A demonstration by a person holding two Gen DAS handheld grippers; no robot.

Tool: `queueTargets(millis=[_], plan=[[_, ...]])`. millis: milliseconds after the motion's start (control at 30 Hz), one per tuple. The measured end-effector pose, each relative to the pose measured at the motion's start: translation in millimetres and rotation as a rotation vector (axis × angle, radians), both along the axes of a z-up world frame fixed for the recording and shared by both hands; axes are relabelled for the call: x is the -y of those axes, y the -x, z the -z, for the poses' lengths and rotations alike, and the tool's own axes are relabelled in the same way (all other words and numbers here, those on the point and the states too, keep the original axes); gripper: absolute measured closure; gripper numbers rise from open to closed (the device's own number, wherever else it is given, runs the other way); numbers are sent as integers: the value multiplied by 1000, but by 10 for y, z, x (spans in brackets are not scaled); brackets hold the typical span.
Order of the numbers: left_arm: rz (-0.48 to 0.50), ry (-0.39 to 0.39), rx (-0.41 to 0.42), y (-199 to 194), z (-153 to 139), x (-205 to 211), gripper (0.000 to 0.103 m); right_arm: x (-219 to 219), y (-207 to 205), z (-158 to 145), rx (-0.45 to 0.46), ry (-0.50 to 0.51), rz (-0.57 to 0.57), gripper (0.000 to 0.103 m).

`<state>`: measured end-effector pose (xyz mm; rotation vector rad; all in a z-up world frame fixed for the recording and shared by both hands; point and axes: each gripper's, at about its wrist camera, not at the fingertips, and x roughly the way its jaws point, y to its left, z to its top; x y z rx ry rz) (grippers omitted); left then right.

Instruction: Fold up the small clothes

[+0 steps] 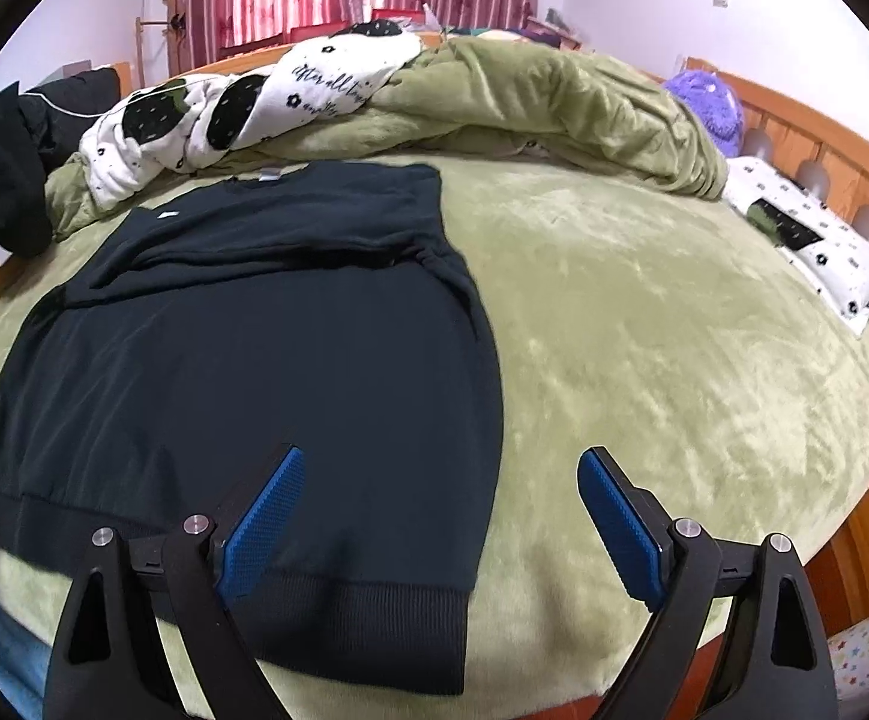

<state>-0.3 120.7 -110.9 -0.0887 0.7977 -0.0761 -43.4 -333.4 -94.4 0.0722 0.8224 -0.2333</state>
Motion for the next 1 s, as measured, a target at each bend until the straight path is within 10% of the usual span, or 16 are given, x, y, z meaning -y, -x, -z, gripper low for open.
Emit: queueTargets(millis=[633,900,1000], plan=[[-62,58,-136,-406,574,56,38,314,-324,766,-123,-140,36,39],[-31,-19,-113,-417,539,300,91,238,-482,805,-97,-138,-12,91],[-30,2,-81,-330,479,233,96,227,-444,784,-87,-140,-7,94]])
